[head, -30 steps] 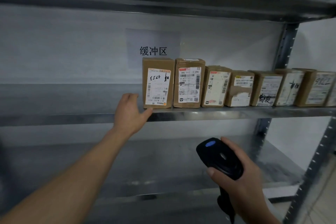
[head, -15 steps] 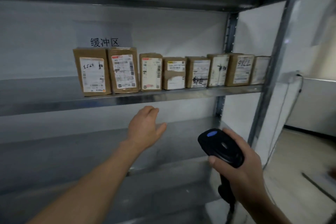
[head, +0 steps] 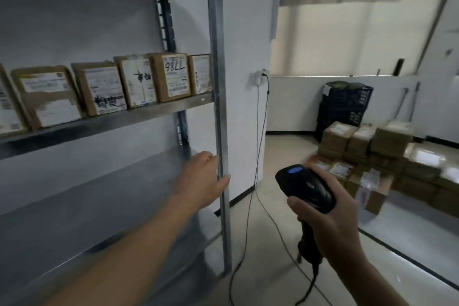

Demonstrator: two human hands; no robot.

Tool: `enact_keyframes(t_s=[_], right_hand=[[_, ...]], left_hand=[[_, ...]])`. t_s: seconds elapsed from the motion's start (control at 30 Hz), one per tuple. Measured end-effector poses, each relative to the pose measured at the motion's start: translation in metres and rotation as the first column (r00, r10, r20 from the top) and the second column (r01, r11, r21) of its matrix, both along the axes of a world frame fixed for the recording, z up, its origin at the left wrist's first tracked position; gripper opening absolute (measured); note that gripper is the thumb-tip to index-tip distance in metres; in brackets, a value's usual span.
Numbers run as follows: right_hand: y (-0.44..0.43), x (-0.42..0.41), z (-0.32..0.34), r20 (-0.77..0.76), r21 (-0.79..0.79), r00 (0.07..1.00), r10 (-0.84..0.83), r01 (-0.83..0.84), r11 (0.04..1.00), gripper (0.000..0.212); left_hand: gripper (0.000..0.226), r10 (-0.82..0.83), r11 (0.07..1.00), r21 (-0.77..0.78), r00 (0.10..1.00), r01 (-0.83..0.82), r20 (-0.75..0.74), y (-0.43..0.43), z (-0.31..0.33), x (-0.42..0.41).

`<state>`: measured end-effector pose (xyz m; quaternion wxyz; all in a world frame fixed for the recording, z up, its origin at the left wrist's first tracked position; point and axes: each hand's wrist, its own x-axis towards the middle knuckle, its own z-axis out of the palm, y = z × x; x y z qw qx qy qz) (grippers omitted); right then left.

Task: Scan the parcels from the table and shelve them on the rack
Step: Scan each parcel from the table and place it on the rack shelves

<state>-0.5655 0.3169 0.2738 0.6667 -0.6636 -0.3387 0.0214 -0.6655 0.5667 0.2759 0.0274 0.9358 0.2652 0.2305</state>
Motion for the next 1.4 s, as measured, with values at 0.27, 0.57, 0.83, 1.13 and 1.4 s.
enact_keyframes(t_s=[0.27,0.57,0.83,1.13,1.4], right_hand=[[-0.045,0.096,-0.018,-0.051,-0.030,0.937,-0.346,0.345,0.938,0.066],[-0.056,0.191,-0.030,-0.092,-0.037,0.804,-0.587,0.587,0.809,0.079],[-0.068,0.252,-0.046,-0.109,-0.047,0.727,-0.678,0.677,0.734,0.080],[-0.073,0.368,-0.082,-0.163,-0.073,0.750,-0.641,0.638,0.766,0.075],[-0.046,0.513,-0.111,-0.195,-0.099,0.881,-0.431,0.419,0.903,0.076]], left_hand=[[0.057,-0.248,0.969,-0.014,0.969,0.247,-0.025,-0.024,-0.035,0.166],[0.048,-0.503,0.857,-0.128,0.864,0.499,-0.006,-0.035,-0.071,0.325],[0.044,-0.588,0.792,-0.211,0.808,0.572,-0.018,-0.052,-0.102,0.419],[0.044,-0.522,0.833,-0.300,0.840,0.465,-0.147,-0.060,-0.147,0.524],[0.054,-0.319,0.908,-0.371,0.896,0.195,-0.309,-0.031,-0.175,0.598]])
